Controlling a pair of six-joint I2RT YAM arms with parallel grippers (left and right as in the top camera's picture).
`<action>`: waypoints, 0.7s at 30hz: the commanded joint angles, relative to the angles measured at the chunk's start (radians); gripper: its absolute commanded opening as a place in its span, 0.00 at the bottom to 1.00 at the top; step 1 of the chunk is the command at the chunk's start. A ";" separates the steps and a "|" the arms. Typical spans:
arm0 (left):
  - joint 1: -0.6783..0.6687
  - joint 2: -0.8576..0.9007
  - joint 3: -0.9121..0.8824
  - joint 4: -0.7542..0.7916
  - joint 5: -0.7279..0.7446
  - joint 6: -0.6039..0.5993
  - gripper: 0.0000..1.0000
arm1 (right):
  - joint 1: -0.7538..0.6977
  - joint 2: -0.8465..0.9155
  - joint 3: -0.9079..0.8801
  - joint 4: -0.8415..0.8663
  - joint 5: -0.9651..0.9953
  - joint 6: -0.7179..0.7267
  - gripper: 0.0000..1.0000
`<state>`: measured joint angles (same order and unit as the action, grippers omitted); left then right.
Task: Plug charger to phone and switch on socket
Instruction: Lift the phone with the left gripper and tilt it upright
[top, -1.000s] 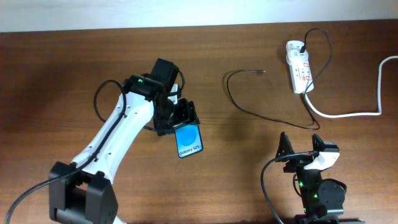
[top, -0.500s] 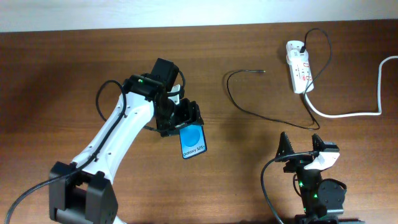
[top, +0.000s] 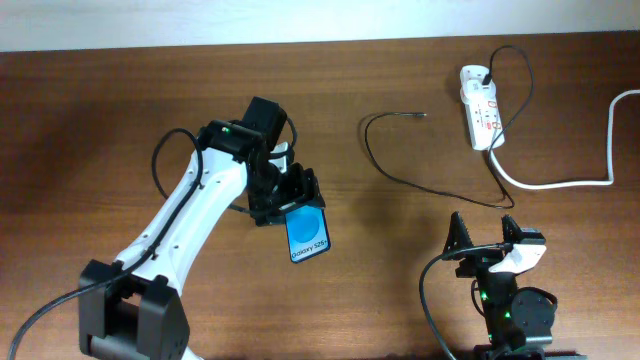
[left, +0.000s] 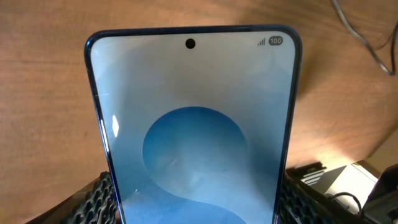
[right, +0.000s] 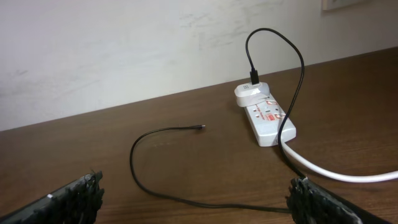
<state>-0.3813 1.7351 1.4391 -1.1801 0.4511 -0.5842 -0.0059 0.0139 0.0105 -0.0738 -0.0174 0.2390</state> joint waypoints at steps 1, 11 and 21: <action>-0.002 -0.035 0.024 -0.037 0.032 0.002 0.42 | -0.002 -0.007 -0.005 -0.005 0.011 0.002 0.98; 0.013 -0.035 0.024 -0.087 0.139 0.032 0.44 | -0.002 -0.007 -0.005 -0.005 0.011 0.002 0.98; 0.128 -0.031 0.024 -0.061 0.263 0.032 0.44 | -0.002 -0.007 -0.005 -0.005 0.011 0.002 0.98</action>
<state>-0.2768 1.7351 1.4391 -1.2533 0.6224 -0.5652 -0.0059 0.0139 0.0105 -0.0738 -0.0177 0.2394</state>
